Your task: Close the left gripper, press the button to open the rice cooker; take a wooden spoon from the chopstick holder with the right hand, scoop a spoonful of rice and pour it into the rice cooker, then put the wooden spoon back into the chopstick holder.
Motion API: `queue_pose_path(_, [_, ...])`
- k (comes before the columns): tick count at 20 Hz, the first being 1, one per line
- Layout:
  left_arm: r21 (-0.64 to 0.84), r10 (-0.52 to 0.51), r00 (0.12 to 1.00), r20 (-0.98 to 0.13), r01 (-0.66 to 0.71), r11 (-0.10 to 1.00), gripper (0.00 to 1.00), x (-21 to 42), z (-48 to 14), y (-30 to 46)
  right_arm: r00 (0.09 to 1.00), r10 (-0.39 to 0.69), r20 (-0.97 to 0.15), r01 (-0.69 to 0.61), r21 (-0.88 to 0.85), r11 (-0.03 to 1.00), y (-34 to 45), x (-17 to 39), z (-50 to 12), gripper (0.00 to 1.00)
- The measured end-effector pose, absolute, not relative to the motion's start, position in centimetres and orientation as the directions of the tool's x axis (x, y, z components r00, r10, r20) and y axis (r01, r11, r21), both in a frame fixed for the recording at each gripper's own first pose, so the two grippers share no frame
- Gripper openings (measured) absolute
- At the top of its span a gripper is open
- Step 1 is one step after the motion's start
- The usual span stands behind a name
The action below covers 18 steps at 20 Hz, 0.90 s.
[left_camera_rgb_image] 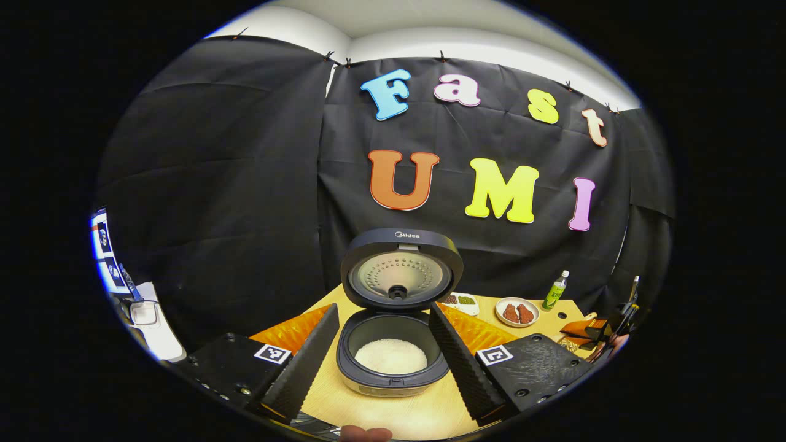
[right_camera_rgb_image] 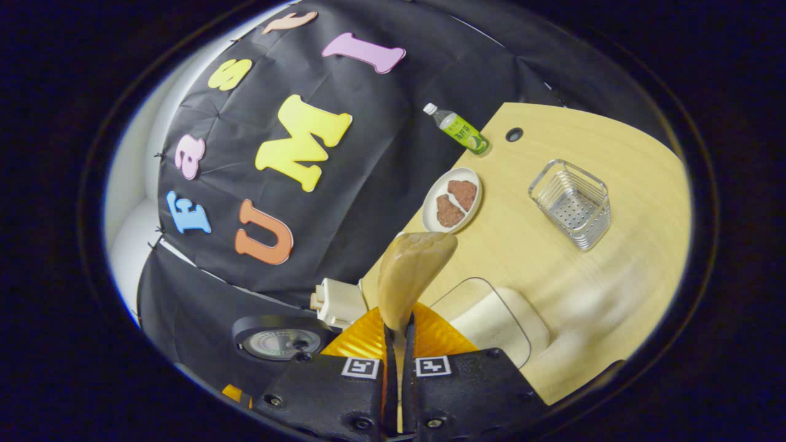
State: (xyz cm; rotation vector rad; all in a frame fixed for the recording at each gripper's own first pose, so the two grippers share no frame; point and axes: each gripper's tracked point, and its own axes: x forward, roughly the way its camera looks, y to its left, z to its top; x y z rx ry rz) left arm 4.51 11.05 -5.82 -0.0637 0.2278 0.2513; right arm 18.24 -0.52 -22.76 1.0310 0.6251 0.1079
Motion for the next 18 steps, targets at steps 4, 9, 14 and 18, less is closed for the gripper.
queue_pose_path(4, [-0.051,0.267,0.943,-0.199,-0.282,0.958,0.95,3.7,-5.2,12.2,0.822,0.433,-0.369,0.127,0.861,0.492,3.2,18.7,-18.4,0.08])
queue_pose_path(9, [-0.082,0.296,0.937,-0.183,-0.315,0.946,0.95,2.1,-4.8,14.0,0.783,0.534,-0.320,-0.009,0.852,0.524,11.4,20.0,-14.6,0.04])
queue_pose_path(14, [-0.072,0.291,0.937,-0.194,-0.310,0.948,0.95,-0.1,-5.4,15.0,0.751,0.582,-0.312,-0.121,0.801,0.586,18.7,20.7,-12.8,0.08])
queue_pose_path(18, [-0.050,0.262,0.945,-0.195,-0.277,0.960,0.95,-1.4,-5.3,14.7,0.747,0.568,-0.346,-0.169,0.727,0.665,22.4,21.4,-13.8,0.08])
